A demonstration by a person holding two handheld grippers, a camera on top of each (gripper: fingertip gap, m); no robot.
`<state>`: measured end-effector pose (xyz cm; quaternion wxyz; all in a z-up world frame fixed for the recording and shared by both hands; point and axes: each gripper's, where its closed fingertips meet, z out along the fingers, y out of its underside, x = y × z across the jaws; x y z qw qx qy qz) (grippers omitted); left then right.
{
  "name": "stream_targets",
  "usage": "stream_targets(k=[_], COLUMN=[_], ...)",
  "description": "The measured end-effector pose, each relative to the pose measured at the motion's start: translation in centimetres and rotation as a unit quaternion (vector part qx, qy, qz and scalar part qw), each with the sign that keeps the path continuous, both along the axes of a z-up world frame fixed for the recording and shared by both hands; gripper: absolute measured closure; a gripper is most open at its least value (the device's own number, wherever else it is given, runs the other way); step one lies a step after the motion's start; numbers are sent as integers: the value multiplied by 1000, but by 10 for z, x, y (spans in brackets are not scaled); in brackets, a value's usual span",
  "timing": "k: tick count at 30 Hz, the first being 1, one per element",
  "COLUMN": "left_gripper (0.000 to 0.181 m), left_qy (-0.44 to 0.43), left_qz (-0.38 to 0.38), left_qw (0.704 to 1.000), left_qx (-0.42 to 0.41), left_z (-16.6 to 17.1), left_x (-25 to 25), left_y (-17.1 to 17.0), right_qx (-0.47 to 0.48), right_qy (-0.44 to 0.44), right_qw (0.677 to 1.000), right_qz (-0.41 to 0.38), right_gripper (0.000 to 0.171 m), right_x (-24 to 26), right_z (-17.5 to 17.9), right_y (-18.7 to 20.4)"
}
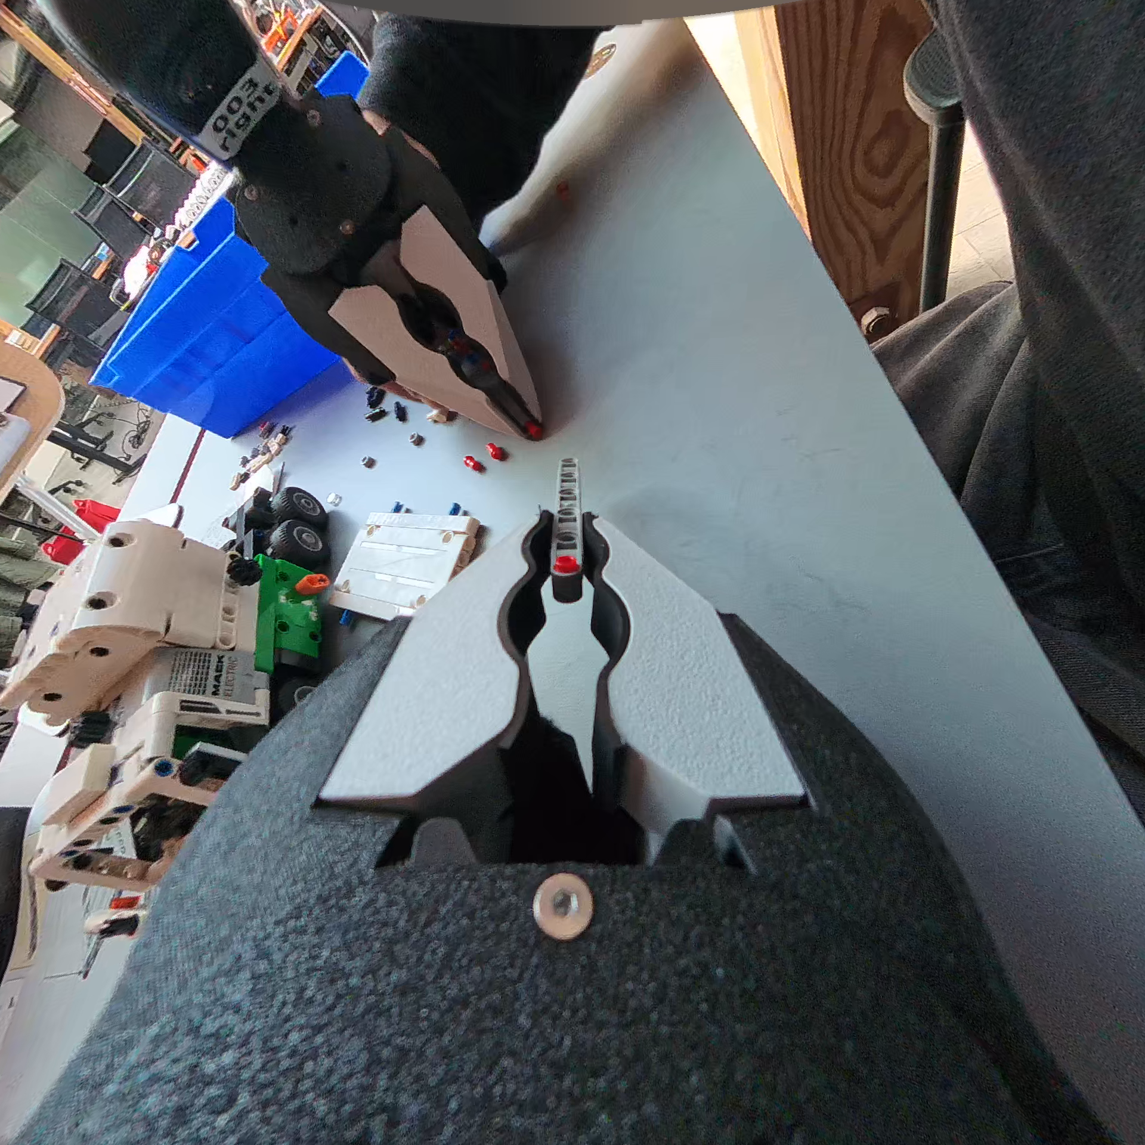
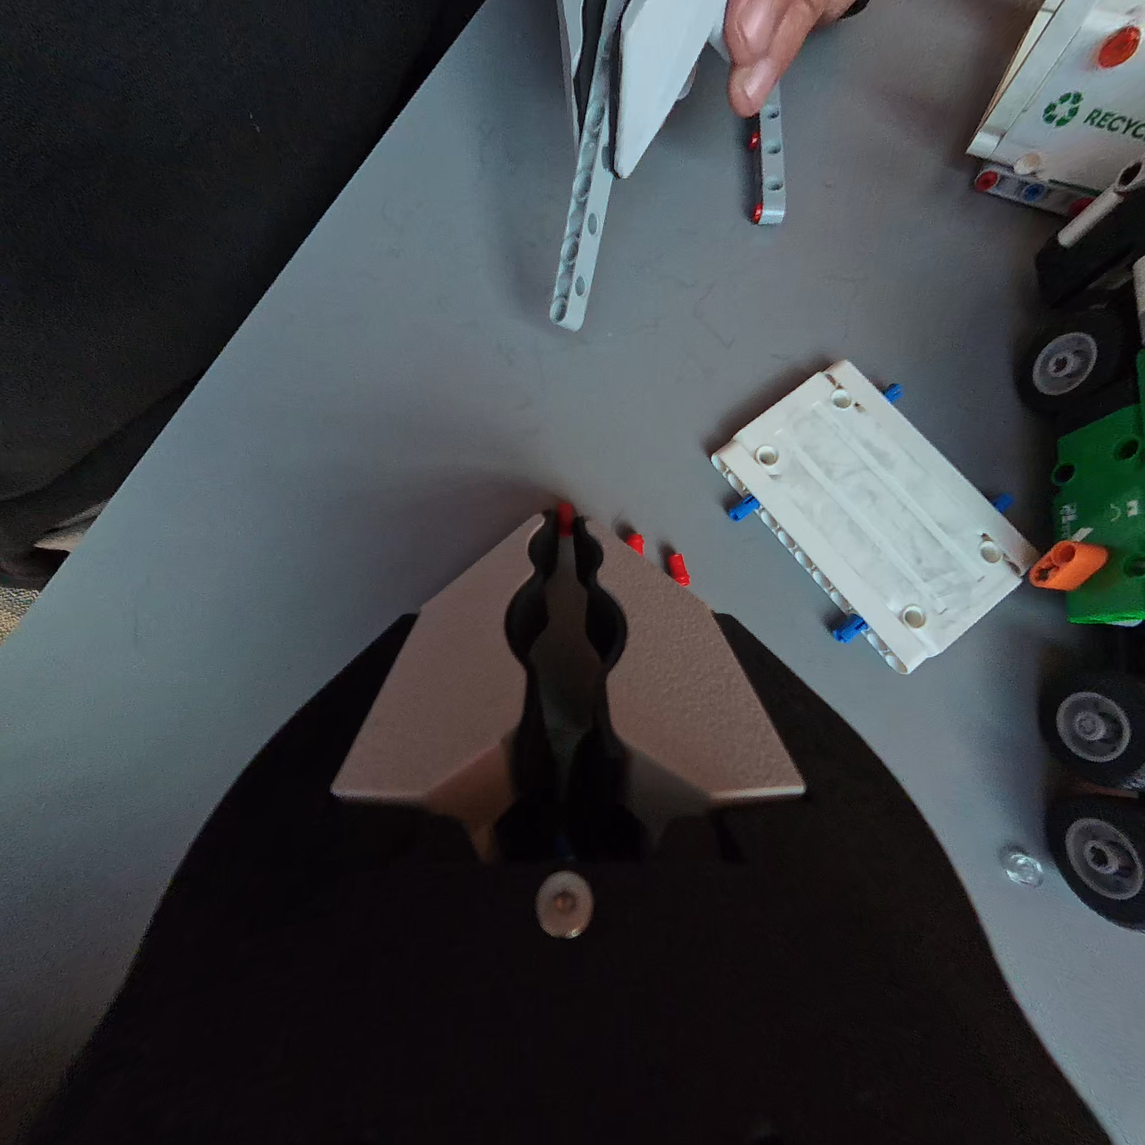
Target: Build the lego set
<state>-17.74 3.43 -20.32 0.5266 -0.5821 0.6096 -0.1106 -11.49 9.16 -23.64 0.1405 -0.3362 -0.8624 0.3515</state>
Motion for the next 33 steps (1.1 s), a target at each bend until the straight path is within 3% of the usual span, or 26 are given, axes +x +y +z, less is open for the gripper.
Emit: stream_targets(k=[5, 9, 13, 16, 18, 21, 28, 33], left_gripper=[176, 176, 176, 176, 176, 176, 176, 176], left_qy=[-12, -11, 0, 6, 10, 22, 129, 137], left_qz=[42, 83, 105, 120, 126, 125, 136, 137], left_qw=[999, 996, 994, 992, 990, 986, 947, 937], left_qx=[-13, -6, 17, 41, 67, 111, 261, 290], left_z=[3, 4, 4, 5, 9, 12, 9, 8], left_x=[-6, -13, -18, -20, -21, -19, -24, -17], left_y=[13, 27, 34, 36, 37, 35, 45, 40], right_qx=[44, -3, -79, -185, -267, -296, -274, -284], right_qy=[-2, 38, 74, 107, 118, 148, 134, 130], right_qw=[996, 981, 944, 898, 871, 848, 846, 831], right_qz=[-72, -191, -312, -384, -396, -414, -437, -460], right_gripper=[169, 168, 168, 168, 168, 168, 168, 169], right_x=[-14, -36, -50, -55, -57, -59, -66, -68], right_z=[8, 41, 66, 80, 80, 75, 60, 58], right_y=[14, 11, -1, -12, -27, -36, -51, -52])
